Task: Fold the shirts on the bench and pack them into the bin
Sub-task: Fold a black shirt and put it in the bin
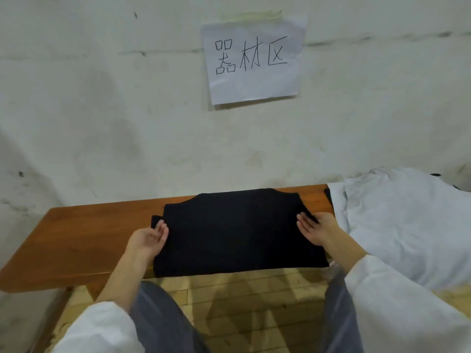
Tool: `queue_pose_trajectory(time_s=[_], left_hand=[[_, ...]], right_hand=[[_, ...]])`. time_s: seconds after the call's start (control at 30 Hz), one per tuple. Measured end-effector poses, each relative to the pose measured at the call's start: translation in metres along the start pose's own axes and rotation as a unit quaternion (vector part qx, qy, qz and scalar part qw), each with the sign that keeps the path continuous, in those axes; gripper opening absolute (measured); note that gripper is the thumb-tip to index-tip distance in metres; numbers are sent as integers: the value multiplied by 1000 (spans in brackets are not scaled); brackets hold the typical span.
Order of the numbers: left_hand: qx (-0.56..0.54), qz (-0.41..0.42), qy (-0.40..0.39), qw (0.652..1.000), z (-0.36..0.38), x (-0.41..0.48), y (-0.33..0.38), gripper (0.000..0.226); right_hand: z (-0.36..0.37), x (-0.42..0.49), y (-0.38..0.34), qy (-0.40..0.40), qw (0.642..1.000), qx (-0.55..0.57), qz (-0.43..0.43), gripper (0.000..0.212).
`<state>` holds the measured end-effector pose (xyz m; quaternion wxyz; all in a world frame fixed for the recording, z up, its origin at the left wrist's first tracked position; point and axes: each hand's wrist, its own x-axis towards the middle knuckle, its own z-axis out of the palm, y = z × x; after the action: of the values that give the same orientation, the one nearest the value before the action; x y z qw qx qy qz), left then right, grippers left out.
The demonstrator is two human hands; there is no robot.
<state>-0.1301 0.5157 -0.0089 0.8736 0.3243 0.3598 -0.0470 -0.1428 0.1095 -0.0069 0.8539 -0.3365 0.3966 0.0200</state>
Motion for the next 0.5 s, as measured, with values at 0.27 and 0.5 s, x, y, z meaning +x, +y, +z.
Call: queue_pose_trajectory(time_s=[0.27, 0.5], left_hand=[[388, 30, 107, 915, -5, 29, -2, 12], [662, 342, 103, 659, -11, 27, -2, 28]], right_hand=[[-12, 29, 2, 34, 922, -382, -64, 25], [-20, 34, 17, 142, 612, -635, -449, 20]])
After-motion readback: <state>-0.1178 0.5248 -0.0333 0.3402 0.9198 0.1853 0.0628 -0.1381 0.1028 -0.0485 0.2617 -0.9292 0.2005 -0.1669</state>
